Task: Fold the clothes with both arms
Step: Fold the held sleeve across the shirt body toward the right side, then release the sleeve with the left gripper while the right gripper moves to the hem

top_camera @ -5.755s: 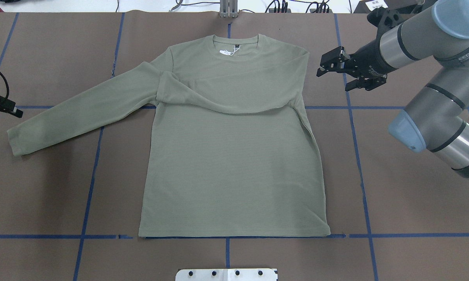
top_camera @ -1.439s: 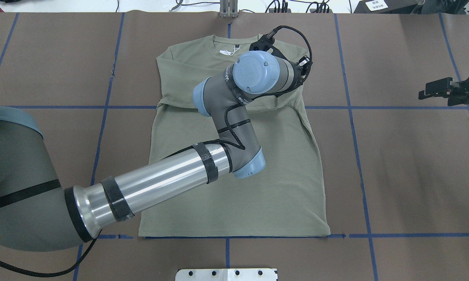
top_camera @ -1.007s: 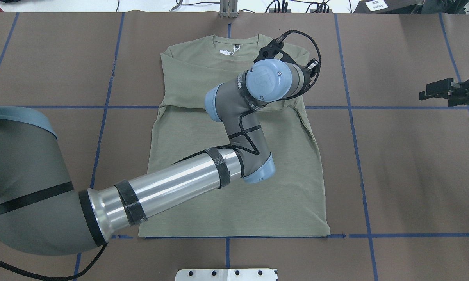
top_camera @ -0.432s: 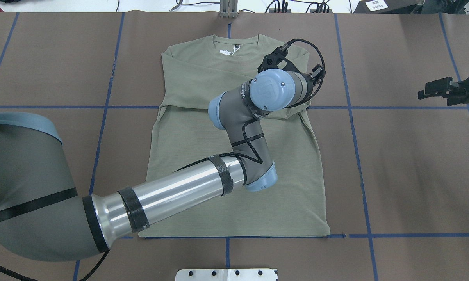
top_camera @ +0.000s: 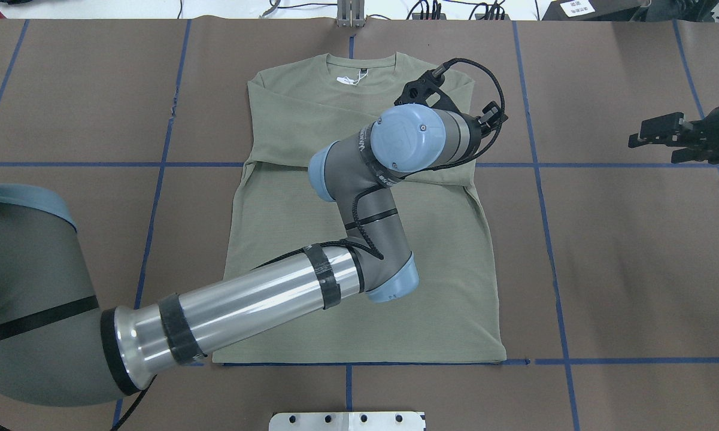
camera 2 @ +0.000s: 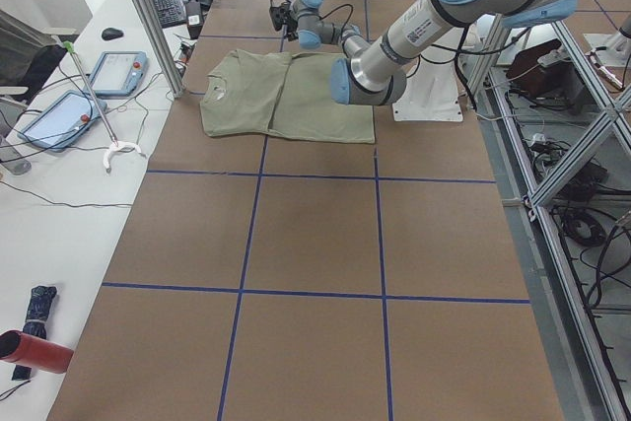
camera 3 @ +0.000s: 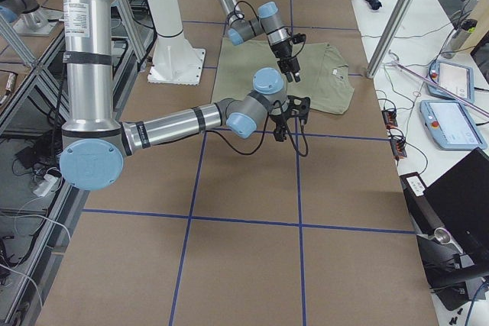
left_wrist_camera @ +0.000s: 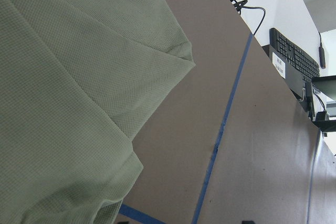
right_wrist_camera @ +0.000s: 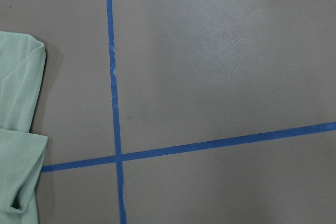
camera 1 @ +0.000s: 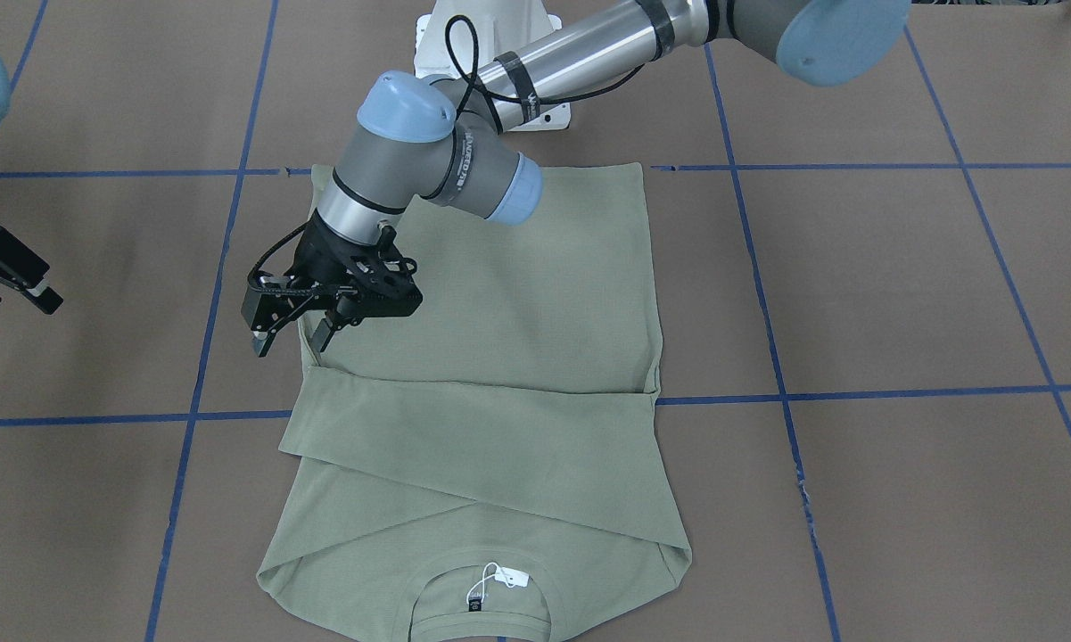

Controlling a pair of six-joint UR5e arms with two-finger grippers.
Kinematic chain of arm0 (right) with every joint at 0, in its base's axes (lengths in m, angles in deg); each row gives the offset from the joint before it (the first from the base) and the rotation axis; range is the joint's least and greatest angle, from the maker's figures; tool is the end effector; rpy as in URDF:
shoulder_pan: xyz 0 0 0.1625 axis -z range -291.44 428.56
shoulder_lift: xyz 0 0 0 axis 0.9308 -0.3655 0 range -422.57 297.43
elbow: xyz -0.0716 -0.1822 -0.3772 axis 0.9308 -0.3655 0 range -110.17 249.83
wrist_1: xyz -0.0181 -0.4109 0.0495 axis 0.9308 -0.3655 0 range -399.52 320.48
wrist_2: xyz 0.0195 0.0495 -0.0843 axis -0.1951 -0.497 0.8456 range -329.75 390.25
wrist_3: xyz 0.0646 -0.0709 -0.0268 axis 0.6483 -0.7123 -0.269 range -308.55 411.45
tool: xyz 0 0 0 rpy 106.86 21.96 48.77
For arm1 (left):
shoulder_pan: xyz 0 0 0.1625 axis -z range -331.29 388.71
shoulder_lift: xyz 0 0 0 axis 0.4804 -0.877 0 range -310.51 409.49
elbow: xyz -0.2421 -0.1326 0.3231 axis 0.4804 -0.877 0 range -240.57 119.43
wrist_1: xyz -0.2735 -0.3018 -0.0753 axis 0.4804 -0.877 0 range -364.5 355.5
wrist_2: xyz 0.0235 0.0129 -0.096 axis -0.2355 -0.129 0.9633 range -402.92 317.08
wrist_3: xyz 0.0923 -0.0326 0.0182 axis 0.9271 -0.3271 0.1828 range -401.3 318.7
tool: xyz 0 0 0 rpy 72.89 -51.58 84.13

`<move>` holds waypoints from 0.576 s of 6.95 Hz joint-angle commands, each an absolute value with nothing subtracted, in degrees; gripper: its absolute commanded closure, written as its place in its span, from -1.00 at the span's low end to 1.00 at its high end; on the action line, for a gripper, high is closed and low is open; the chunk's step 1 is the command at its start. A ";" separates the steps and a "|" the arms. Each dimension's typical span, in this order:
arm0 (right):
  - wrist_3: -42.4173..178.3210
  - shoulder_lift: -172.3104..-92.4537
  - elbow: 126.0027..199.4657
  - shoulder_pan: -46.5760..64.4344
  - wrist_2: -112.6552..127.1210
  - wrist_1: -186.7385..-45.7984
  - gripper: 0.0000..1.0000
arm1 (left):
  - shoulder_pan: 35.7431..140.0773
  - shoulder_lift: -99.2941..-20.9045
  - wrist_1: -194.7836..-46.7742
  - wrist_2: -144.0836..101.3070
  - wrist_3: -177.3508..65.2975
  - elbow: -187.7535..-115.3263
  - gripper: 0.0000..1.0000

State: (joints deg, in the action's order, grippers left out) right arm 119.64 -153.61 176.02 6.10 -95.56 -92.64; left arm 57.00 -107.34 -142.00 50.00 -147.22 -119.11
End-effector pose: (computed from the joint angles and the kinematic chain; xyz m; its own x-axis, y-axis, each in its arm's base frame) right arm -0.1627 -0.4744 0.4559 0.4520 0.2150 0.8657 -0.3638 0.9306 -0.0412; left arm 0.6626 -0.5022 0.0161 -0.0127 -0.3043 -0.9525 0.4423 0.8526 -0.2783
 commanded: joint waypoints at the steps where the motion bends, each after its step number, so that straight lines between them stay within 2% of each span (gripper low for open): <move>1: 133.56 -154.24 180.54 16.20 -87.67 -90.41 -1.00 | 57.98 -93.49 -134.67 53.67 -143.53 -141.86 -0.48; 3: 146.91 -154.94 185.20 30.95 -72.93 -90.67 -1.00 | 59.90 -77.67 -133.80 57.17 -142.12 -161.20 -0.46; 4: 152.03 -155.64 187.66 38.43 -65.36 -91.54 -0.99 | 60.52 -72.55 -129.87 57.71 -139.93 -169.30 -0.46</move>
State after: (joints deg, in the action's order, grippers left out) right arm 145.05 -155.00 184.73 29.59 -74.34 -90.85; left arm 59.65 -79.51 -133.05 56.58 -141.97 -159.43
